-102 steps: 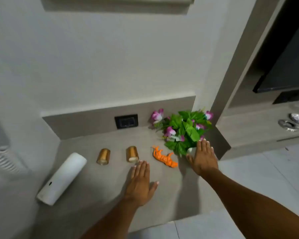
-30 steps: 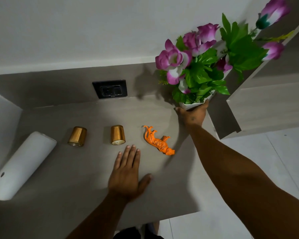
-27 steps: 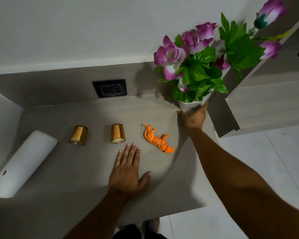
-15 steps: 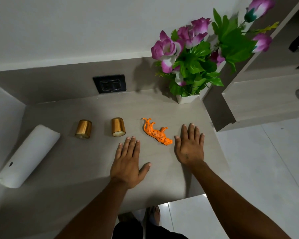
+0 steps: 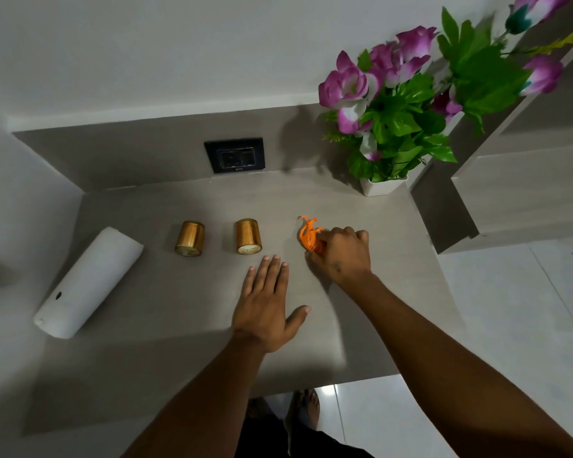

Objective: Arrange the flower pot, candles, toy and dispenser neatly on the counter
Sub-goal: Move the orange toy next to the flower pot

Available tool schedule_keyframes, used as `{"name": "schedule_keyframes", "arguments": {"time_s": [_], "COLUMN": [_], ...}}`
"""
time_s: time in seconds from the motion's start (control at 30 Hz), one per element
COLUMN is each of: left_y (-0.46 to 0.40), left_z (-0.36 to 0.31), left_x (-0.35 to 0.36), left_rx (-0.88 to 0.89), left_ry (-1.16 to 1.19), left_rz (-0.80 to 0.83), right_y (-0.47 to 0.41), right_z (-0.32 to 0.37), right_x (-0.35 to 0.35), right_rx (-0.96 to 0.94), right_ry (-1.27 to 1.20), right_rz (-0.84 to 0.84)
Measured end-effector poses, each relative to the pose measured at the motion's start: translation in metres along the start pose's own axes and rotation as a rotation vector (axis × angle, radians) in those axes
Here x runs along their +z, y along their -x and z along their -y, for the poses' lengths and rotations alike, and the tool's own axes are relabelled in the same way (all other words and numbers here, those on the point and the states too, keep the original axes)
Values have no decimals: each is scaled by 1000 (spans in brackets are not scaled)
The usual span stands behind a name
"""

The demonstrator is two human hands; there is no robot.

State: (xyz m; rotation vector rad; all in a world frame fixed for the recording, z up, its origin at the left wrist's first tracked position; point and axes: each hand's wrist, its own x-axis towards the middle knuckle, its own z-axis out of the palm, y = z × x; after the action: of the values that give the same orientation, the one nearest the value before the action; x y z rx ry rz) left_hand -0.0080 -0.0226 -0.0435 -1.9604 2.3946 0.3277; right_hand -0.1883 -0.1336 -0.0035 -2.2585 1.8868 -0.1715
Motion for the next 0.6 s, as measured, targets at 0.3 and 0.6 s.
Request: {"name": "schedule_keyframes", "arguments": {"time_s": [0.3, 0.6], "left_y": [-1, -4], "left_z": [1, 2], "left_x": [0, -2], "left_rx": [-6, -4], "left_ry": [5, 32], "left_rz": [30, 38], "right_y": [-86, -119], "right_z": [-10, -21], "right_x": [-22, -25], "right_rx": [645, 656], "right_ry": [-1169, -1191], "right_rz": [146, 166]}}
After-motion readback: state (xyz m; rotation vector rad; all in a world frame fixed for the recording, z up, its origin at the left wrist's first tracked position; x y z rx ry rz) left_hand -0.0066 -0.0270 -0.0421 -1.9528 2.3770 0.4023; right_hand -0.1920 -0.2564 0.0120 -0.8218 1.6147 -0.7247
